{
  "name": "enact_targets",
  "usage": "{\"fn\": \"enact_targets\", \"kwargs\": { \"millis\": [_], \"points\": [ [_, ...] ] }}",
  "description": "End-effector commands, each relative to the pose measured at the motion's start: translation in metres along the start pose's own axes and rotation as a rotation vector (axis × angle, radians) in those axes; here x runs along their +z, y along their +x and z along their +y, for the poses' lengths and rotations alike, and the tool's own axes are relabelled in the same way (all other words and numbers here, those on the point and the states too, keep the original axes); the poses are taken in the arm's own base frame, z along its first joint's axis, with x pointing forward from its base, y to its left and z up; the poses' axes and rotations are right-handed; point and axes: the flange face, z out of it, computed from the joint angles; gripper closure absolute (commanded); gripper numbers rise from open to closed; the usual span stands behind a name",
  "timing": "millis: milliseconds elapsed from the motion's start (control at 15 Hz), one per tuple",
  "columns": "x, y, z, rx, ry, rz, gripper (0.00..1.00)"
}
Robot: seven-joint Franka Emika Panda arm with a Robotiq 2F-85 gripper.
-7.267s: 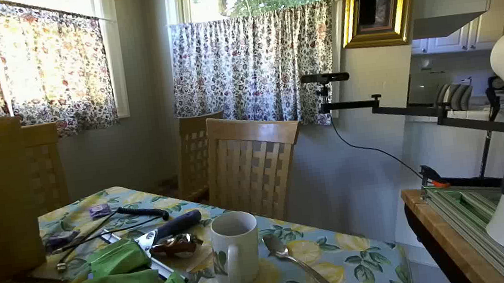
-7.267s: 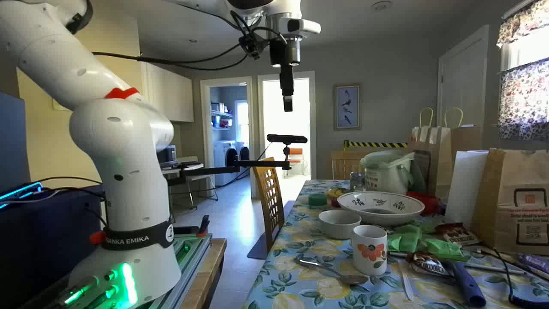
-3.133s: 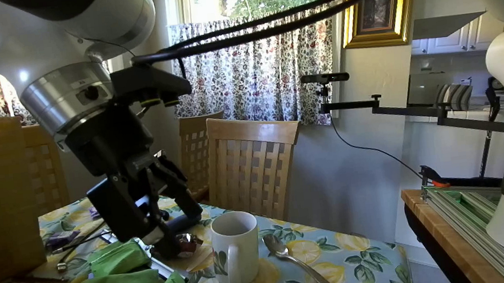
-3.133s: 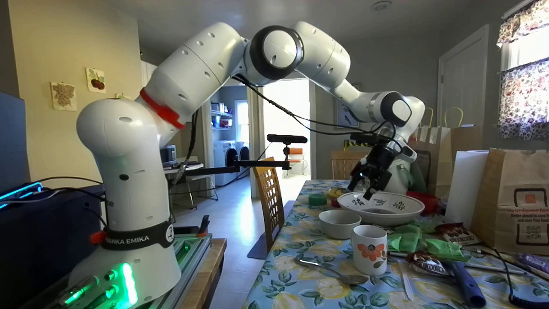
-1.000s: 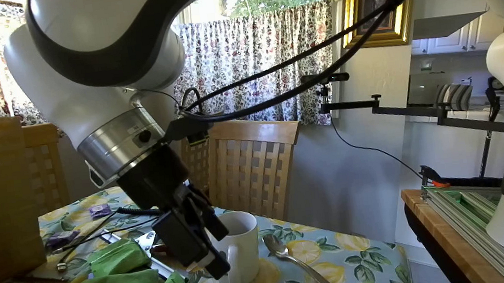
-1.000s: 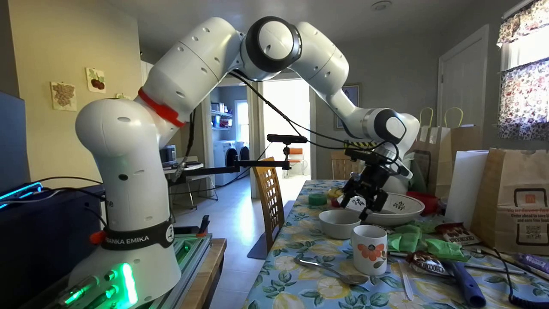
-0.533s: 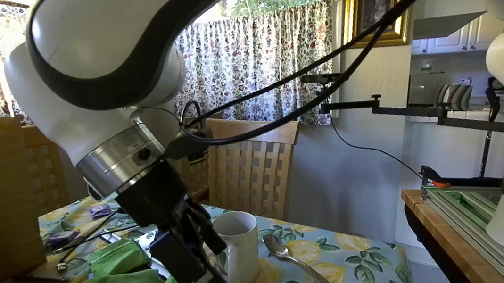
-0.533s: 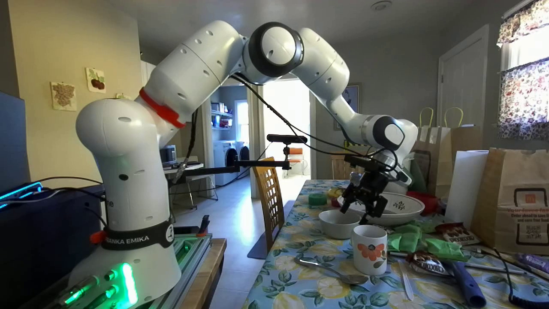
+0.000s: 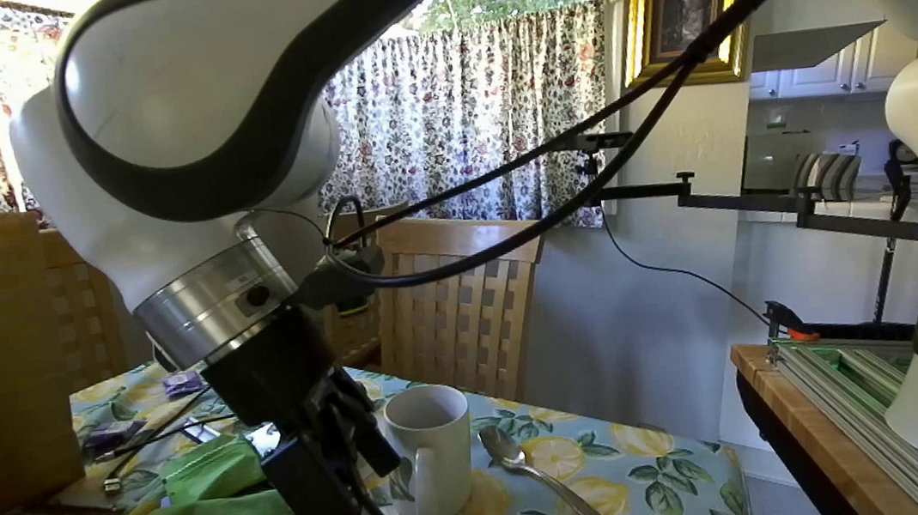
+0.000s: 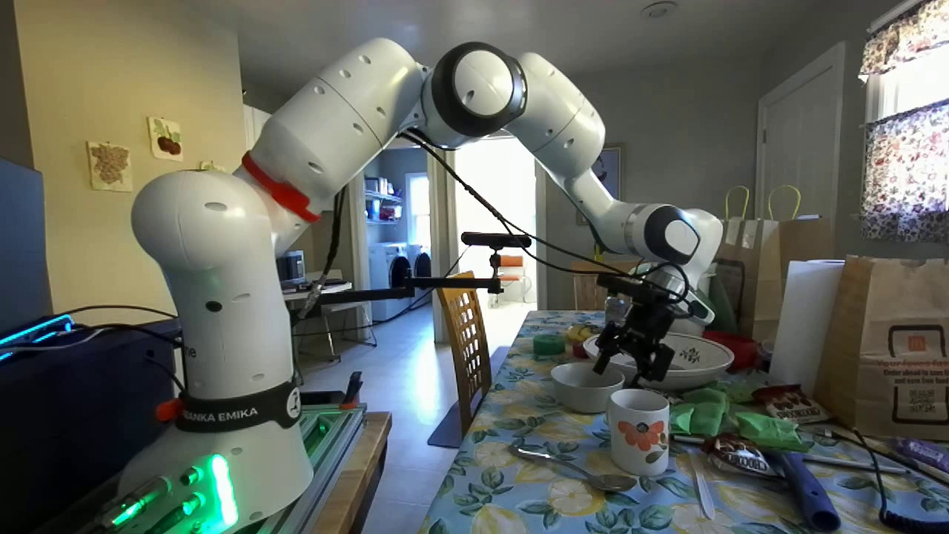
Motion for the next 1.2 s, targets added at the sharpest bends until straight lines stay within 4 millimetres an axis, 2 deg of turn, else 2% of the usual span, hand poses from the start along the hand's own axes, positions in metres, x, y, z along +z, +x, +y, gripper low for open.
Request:
{"fn": "enact_targets", "kwargs": {
  "millis": [0,667,867,933,1000,1067,1133],
  "points": [
    [0.008,0.006,-0.001,-0.002,0.014,-0.017,0.00],
    [0.035,0.010,0.003,0.000,0.016,-0.074,0.00],
    [0.035,0.010,0.003,-0.001,0.018,-0.076,0.20],
    [0.035,0.010,0.003,0.000,0.019,-0.076,0.20],
    [0.034,0.010,0.003,0.000,0.019,-0.076,0.15],
    [0.033,0.010,0.003,0.000,0.019,-0.075,0.22],
    [0.033,0.010,0.003,0.000,0.019,-0.075,0.16]
  ]
}}
